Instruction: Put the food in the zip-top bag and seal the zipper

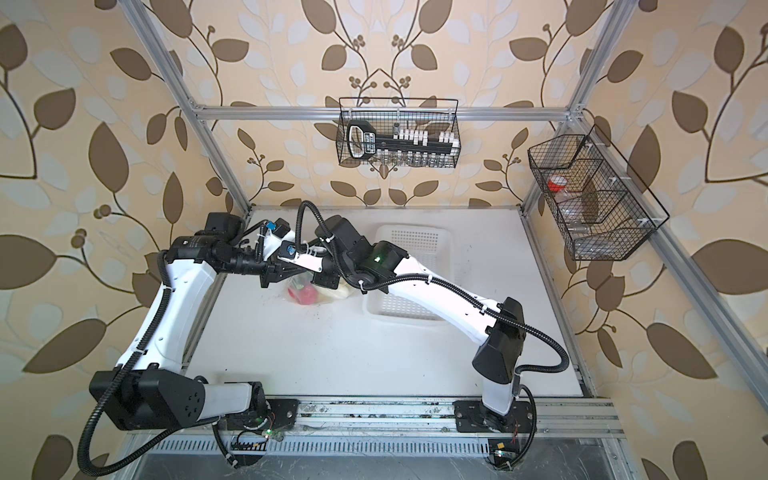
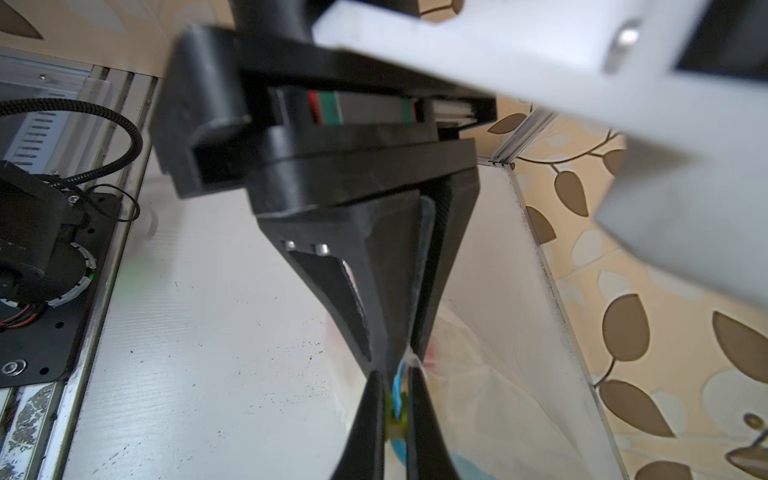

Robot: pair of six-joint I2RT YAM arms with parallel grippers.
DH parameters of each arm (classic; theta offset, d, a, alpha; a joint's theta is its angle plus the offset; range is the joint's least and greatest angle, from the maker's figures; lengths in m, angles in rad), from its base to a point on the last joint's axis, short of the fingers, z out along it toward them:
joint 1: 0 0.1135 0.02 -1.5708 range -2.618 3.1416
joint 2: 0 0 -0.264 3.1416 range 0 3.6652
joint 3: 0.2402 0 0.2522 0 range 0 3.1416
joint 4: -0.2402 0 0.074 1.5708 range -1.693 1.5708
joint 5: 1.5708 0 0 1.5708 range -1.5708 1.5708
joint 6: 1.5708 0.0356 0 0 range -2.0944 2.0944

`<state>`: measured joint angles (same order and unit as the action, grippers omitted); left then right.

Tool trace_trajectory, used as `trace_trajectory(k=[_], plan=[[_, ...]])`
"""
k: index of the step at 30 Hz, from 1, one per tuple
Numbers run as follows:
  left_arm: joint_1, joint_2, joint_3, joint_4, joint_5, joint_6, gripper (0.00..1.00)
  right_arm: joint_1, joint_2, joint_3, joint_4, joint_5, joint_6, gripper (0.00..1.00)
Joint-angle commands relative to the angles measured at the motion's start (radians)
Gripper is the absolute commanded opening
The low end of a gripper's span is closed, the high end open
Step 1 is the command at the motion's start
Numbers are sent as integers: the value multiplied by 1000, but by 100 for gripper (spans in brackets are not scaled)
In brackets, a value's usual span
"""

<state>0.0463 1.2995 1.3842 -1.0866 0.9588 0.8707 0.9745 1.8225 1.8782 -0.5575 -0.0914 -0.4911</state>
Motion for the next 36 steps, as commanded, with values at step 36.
trace_trajectory(k=[36], plan=[[-26,-123,-42,145,-20,-206,0,-1,-21,52,-37,66,-83,35]])
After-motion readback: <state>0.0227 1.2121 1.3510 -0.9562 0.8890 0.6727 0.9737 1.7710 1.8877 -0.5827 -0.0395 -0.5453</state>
